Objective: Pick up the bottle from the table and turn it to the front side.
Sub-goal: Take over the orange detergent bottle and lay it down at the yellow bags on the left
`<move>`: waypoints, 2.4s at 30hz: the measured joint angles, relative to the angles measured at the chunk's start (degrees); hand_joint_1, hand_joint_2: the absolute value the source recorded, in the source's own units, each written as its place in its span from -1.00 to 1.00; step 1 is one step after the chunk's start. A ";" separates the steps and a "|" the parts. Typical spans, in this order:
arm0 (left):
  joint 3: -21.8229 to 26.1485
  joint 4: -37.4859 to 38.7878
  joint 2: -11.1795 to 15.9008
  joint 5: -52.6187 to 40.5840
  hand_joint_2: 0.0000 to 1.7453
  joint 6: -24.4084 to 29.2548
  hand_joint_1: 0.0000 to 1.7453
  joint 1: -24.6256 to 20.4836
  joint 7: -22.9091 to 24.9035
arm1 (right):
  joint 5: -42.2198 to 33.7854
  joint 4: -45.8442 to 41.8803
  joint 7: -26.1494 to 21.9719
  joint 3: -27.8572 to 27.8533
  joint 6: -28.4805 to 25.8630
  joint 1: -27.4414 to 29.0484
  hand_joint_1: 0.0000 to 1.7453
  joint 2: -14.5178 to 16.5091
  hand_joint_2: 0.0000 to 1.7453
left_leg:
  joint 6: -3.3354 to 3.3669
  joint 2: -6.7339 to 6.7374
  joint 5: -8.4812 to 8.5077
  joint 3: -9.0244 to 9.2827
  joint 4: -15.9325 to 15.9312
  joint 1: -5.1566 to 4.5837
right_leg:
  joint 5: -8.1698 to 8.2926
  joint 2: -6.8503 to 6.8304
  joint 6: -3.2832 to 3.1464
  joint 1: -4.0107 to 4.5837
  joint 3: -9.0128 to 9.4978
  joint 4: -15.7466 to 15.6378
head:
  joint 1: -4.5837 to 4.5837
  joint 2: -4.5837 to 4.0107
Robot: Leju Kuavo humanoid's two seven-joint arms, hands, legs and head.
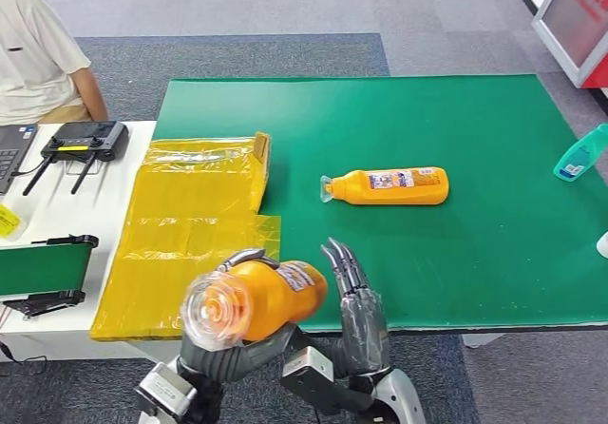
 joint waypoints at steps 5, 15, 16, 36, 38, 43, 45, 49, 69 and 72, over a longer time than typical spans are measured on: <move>2.27 -0.87 -0.07 0.92 1.00 1.37 1.00 1.88 -1.10 | -0.42 -0.01 0.45 -0.76 -0.38 0.89 -1.00 -0.13 1.00 | 0.00 0.00 0.00 0.00 0.00 0.00 | 0.00 0.00 0.00 0.00 0.00 0.00 | -0.01 0.00; 7.92 -2.57 -1.56 -19.27 1.00 14.19 1.00 5.17 3.41 | -0.81 -1.75 3.04 -2.94 -0.61 3.46 -1.00 -0.28 1.00 | 0.00 0.00 0.00 -0.01 0.00 0.00 | 0.00 0.00 0.00 0.00 0.00 0.00 | -0.01 0.00; 8.60 -2.53 -1.85 -23.23 1.00 15.41 1.00 5.26 5.12 | -0.74 -2.23 3.22 -3.31 -0.52 3.81 -1.00 -0.28 1.00 | 0.00 0.00 0.00 -0.01 0.00 0.00 | 0.00 0.00 0.00 0.00 0.00 0.00 | 0.00 0.00; 20.72 13.28 8.12 -65.62 1.00 5.30 1.00 -4.19 26.86 | -4.84 -4.84 -1.82 -9.68 5.14 4.07 -1.00 -0.28 1.00 | -0.10 0.00 0.16 0.00 0.00 0.04 | 0.09 0.00 -0.08 0.05 -0.03 0.02 | -0.02 0.00; 20.65 16.72 9.51 -65.09 1.00 2.63 1.00 -6.96 26.70 | -5.09 -4.83 -2.30 -10.12 5.27 3.35 -1.00 -0.28 1.00 | -0.10 0.00 0.19 0.00 0.00 0.05 | 0.13 0.00 -0.09 0.05 -0.03 0.02 | -0.02 0.00; 19.29 25.34 10.67 -63.65 1.00 -2.04 1.00 -13.64 26.44 | -5.82 -4.74 -2.92 -10.66 5.70 1.90 -1.00 -0.28 1.00 | -0.08 0.00 0.21 -0.02 0.00 0.03 | 0.22 0.00 -0.06 0.03 -0.04 0.02 | -0.01 0.00; 18.37 28.52 10.68 -63.45 1.00 -2.89 1.00 -16.03 26.72 | -6.08 -4.64 -3.10 -10.67 5.85 1.54 -1.00 -0.28 1.00 | -0.07 0.00 0.22 -0.03 0.01 0.03 | 0.23 0.00 -0.04 0.02 -0.04 0.02 | 0.00 0.00; 16.74 33.32 10.42 -63.12 1.00 -3.98 1.00 -19.44 27.12 | -6.33 -4.41 -3.30 -10.70 5.93 1.20 -1.00 -0.28 1.00 | -0.07 0.00 0.22 -0.05 0.01 0.03 | 0.24 0.01 -0.04 0.02 -0.08 0.02 | -0.01 0.00; 11.67 49.53 2.04 -56.75 1.00 -9.25 1.00 -30.83 28.45 | -9.09 -2.86 -4.60 -10.97 7.91 -0.61 -1.00 -0.26 1.00 | -0.07 0.00 0.23 -0.14 0.03 0.03 | 0.25 0.01 -0.02 0.02 -0.13 0.02 | -0.01 0.00; 10.97 51.29 0.53 -55.21 1.00 -9.63 1.00 -31.02 28.22 | -10.03 -2.86 -4.69 -10.97 8.10 -0.69 -1.00 -0.26 1.00 | -0.07 0.00 0.23 -0.14 0.03 0.02 | 0.25 0.01 -0.02 0.01 -0.13 0.01 | -0.01 0.00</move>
